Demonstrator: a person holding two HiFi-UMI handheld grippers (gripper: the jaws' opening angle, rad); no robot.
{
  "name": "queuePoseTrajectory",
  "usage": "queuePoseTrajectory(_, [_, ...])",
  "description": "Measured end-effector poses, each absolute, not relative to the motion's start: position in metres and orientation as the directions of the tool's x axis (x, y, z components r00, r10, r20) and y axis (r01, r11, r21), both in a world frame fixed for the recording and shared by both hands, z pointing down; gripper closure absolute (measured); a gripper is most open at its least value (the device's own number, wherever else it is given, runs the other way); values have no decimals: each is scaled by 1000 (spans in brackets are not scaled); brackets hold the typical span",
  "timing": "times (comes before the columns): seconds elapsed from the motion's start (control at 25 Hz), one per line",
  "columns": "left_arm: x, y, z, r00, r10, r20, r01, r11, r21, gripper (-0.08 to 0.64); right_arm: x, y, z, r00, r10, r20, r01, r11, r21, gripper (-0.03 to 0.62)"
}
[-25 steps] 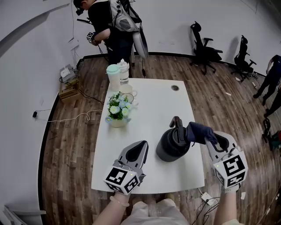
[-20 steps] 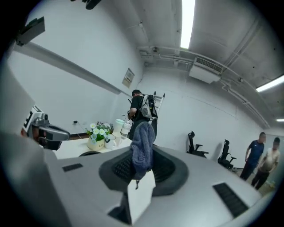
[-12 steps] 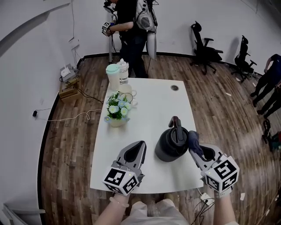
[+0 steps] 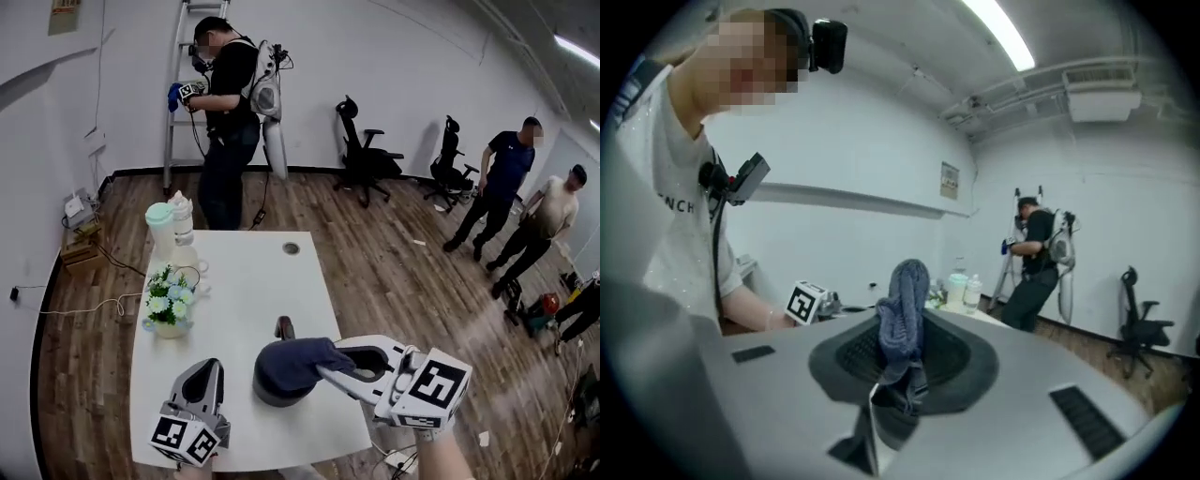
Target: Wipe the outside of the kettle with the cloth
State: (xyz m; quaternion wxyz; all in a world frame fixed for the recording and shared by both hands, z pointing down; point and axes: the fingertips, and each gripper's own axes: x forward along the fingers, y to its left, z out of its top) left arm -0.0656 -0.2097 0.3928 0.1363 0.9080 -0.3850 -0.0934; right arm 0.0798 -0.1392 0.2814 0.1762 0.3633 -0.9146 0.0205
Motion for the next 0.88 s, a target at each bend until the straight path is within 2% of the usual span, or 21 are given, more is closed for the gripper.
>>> queuePoseTrajectory(0.12, [-55, -234, 390, 608, -791, -66, -735, -592, 329, 554, 107, -177, 318, -681, -530, 505, -561, 821, 104, 537])
queuePoseTrajectory(0.24, [-40, -257, 391, 576, -813, -80, -758, -568, 321, 554, 117, -219, 326, -687, -476, 549, -473, 867, 161, 537])
queuePoseTrajectory(0.36, [-39, -266, 405, 541, -837, -82, -782, -537, 315, 554, 107, -252, 349, -720, -380, 581, -375, 917, 136, 537])
queuePoseTrajectory(0.6, [-44, -261, 418, 429, -902, -40, -854, -420, 306, 554, 111, -283, 386, -801, -184, 570, -244, 969, -29, 537])
queuePoseTrajectory(0.88, [-44, -256, 436, 375, -927, -20, -873, -360, 330, 554, 119, -301, 404, -848, -196, 492, -285, 952, -112, 537])
